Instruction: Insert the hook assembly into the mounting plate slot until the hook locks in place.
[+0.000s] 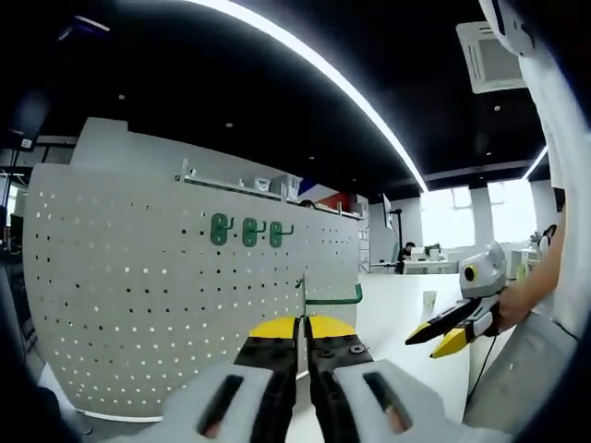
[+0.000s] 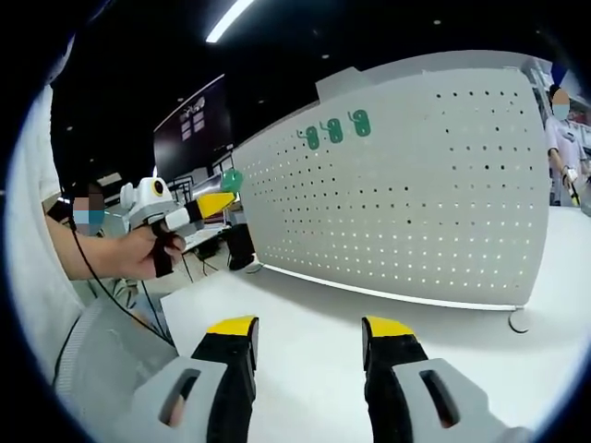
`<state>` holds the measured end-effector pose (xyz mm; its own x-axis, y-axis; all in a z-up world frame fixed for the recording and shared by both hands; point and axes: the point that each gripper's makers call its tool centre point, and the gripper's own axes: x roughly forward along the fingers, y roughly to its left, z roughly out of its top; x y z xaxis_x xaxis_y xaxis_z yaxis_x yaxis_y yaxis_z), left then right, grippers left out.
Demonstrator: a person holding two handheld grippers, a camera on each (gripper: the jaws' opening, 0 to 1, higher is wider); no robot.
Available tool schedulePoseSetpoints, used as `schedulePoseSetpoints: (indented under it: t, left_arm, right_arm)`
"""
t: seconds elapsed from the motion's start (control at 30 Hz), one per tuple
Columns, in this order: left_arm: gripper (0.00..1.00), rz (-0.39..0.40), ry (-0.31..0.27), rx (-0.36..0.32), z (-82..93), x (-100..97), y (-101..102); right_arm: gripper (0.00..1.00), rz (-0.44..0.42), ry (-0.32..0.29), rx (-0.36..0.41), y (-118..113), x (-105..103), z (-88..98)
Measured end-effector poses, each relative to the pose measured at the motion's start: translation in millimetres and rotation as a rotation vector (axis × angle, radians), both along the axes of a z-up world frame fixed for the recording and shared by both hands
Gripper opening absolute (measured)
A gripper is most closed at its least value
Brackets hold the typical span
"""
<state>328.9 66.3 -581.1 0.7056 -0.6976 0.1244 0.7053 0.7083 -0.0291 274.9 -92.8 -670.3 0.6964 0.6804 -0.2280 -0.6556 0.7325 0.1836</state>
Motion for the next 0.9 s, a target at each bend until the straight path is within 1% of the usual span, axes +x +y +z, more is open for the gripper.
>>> schedulePoseSetpoints:
  t: [0.07,0.1,0.17,0.2,0.27,0.37,0.5,0.57,0.63,0.73,0.8,0.83,0.9]
  left_arm:
    - [0.02,0.000,-0.002,0.002,0.1,0.2,-0.3]
    - [0.02,-0.001,-0.002,0.006,0.8,0.1,-1.3]
    - [0.02,-0.002,-0.002,0.009,0.2,-0.1,-1.9]
    - [0.02,-0.001,-0.002,0.011,-0.6,0.0,-2.2]
    - [0.02,0.003,0.000,0.007,-1.0,-0.1,-2.3]
    - [0.02,0.007,0.003,0.010,-1.5,-1.4,-2.8]
    - [0.02,0.015,0.002,0.005,-0.6,-1.6,-0.2]
    - [0.02,0.017,0.002,-0.005,0.3,-2.2,0.4]
    - [0.02,0.019,0.000,-0.001,0.4,-2.5,0.7]
    - [0.02,0.025,-0.004,-0.006,1.5,-2.2,1.8]
    - [0.02,0.025,-0.003,-0.010,1.6,-3.1,1.2]
    - [0.02,0.025,-0.003,-0.009,1.8,-3.5,0.9]
    - [0.02,0.029,-0.003,-0.015,2.4,-3.2,1.1]
  right_arm:
    - [0.43,0.004,-0.020,0.020,1.0,-0.3,7.5]
    - [0.43,0.009,-0.044,0.054,2.6,-0.2,17.3]
    - [0.43,0.008,-0.060,0.086,3.2,0.6,25.7]
    - [0.43,-0.002,-0.064,0.113,2.7,2.0,30.4]
    - [0.43,-0.004,-0.061,0.123,2.8,2.0,32.8]
    - [0.43,-0.008,-0.066,0.159,5.5,1.8,40.4]
    - [0.43,0.003,-0.068,0.175,10.2,1.8,44.8]
    - [0.41,0.007,-0.080,0.171,11.8,2.0,47.0]
    - [0.40,0.010,-0.083,0.193,14.6,3.0,52.1]
    - [0.39,0.017,-0.101,0.198,18.9,4.3,57.9]
    - [0.36,0.025,-0.118,0.210,22.1,4.0,62.3]
    - [0.34,0.028,-0.120,0.210,23.5,4.1,63.2]
    - [0.35,0.030,-0.118,0.214,26.0,5.4,64.0]
